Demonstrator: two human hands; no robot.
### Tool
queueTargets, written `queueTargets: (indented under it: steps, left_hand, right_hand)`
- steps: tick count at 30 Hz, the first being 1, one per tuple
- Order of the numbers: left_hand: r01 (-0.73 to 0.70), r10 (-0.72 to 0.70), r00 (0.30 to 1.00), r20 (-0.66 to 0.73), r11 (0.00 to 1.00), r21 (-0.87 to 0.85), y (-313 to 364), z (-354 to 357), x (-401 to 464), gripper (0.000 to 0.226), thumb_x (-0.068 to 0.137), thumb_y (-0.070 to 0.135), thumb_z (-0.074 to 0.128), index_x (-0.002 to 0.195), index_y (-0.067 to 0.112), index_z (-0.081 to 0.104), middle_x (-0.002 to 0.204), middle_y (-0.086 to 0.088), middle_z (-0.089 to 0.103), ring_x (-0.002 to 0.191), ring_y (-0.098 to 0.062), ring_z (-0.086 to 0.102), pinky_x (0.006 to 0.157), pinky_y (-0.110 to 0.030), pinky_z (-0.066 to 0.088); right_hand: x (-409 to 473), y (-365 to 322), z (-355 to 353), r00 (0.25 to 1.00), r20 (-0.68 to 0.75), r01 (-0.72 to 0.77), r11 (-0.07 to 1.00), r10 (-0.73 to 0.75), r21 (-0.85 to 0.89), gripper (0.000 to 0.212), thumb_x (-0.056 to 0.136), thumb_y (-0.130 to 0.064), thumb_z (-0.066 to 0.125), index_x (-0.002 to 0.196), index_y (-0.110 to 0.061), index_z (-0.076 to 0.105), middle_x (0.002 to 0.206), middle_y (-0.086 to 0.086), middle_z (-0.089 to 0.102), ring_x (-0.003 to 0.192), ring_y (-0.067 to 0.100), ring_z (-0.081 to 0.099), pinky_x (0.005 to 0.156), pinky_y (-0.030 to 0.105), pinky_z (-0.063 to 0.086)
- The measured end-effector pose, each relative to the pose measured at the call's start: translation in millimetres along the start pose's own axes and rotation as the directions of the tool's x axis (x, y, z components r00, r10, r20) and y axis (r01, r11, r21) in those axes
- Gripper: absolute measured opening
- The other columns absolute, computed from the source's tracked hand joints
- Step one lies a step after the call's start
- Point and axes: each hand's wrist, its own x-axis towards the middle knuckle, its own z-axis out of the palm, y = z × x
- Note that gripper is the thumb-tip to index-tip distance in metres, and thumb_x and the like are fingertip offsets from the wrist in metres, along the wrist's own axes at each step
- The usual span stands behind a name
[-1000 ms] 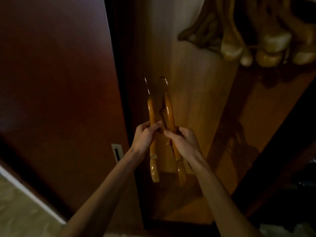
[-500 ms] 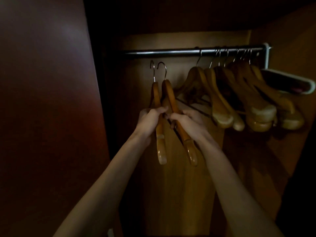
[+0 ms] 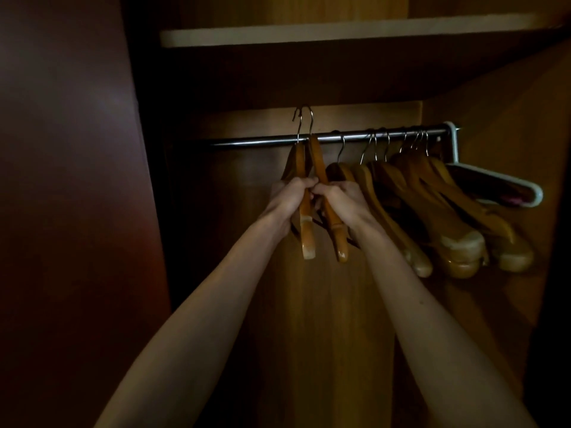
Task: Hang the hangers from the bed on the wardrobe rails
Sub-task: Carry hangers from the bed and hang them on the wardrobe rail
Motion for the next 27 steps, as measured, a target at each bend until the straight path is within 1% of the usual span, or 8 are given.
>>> queueTargets:
  steps: [5,9,12,15,20,22,25,27]
  left_hand:
    - [0.050,-0.048,0.998,0.038,0.998,-0.030,-8.8,14.8,11.9,0.038,0.090,0.036,0.067,0.113,0.006,0.072,0.083,-0.005,0.073,0.078,-0.020,0.072,0.089,-0.042,0.059]
    - [0.094,-0.092,0.995,0.041,0.994,-0.063,-24.0,30.8,16.0,0.037,0.091,0.034,0.067,0.110,0.003,0.073,0.082,-0.006,0.072,0.079,-0.023,0.070,0.093,-0.044,0.058]
    - [0.063,-0.060,0.997,0.051,0.997,-0.043,-33.7,42.8,16.7,0.028,0.095,0.034,0.061,0.093,0.009,0.073,0.075,-0.005,0.069,0.075,-0.021,0.067,0.088,-0.041,0.057]
    - [0.046,-0.045,0.999,0.031,0.999,-0.011,-34.8,55.5,20.2,0.029,0.097,0.035,0.060,0.083,0.012,0.072,0.071,-0.006,0.068,0.067,-0.020,0.066,0.074,-0.035,0.058]
    - [0.041,-0.042,0.999,0.016,0.999,0.025,-36.1,61.8,19.2,0.027,0.096,0.038,0.062,0.090,0.013,0.071,0.074,-0.002,0.071,0.069,-0.015,0.070,0.070,-0.030,0.057]
    - [0.047,-0.047,0.999,0.010,0.999,0.018,-39.3,60.8,16.3,0.030,0.095,0.040,0.062,0.092,0.012,0.072,0.078,-0.004,0.072,0.071,-0.016,0.071,0.078,-0.035,0.058]
    - [0.067,-0.067,0.998,-0.011,0.998,-0.015,-48.1,58.4,8.1,0.039,0.092,0.047,0.061,0.117,0.019,0.071,0.103,-0.003,0.077,0.097,-0.021,0.073,0.095,-0.042,0.056]
    - [0.064,-0.066,0.997,-0.041,0.997,-0.044,-55.1,56.3,0.5,0.038,0.094,0.047,0.061,0.120,0.020,0.069,0.109,-0.003,0.075,0.103,-0.021,0.071,0.100,-0.043,0.054]
  right_hand:
    - [12.2,13.3,-6.7,0.992,0.003,-0.123,0.992,0.122,0.035,0.025,0.090,-0.029,0.063,0.096,-0.007,0.074,0.080,0.006,0.070,0.072,0.016,0.066,0.067,0.029,0.049]
    - [15.1,30.6,-12.8,0.986,-0.012,-0.166,0.986,0.167,0.026,0.017,0.089,-0.028,0.062,0.084,-0.015,0.071,0.074,0.002,0.067,0.070,0.018,0.064,0.072,0.033,0.053]
    - [18.0,38.5,-20.4,0.981,-0.036,-0.190,0.982,0.191,0.009,0.019,0.090,-0.028,0.062,0.078,-0.016,0.071,0.070,0.001,0.067,0.069,0.018,0.064,0.072,0.033,0.053]
    - [21.1,43.0,-32.1,0.981,-0.034,-0.191,0.981,0.191,-0.007,0.021,0.089,-0.030,0.063,0.071,-0.020,0.067,0.065,-0.002,0.066,0.069,0.018,0.064,0.074,0.034,0.052]
    - [21.4,47.9,-39.2,0.985,-0.029,-0.173,0.984,0.171,-0.041,0.021,0.088,-0.033,0.063,0.072,-0.021,0.068,0.067,-0.001,0.067,0.073,0.021,0.066,0.084,0.040,0.054]
    - [19.4,49.8,-37.3,0.985,-0.026,-0.172,0.985,0.171,-0.019,0.021,0.089,-0.034,0.064,0.076,-0.020,0.071,0.070,-0.002,0.070,0.075,0.018,0.068,0.082,0.039,0.054]
    - [10.0,54.5,-32.0,0.985,0.002,-0.173,0.983,0.173,0.062,0.014,0.091,-0.040,0.064,0.087,-0.028,0.071,0.088,-0.007,0.074,0.089,0.013,0.068,0.079,0.030,0.052]
    - [-2.1,59.9,-26.5,0.985,0.001,-0.169,0.978,0.170,0.122,0.012,0.092,-0.047,0.062,0.089,-0.036,0.065,0.093,-0.011,0.069,0.094,0.011,0.064,0.086,0.029,0.050]
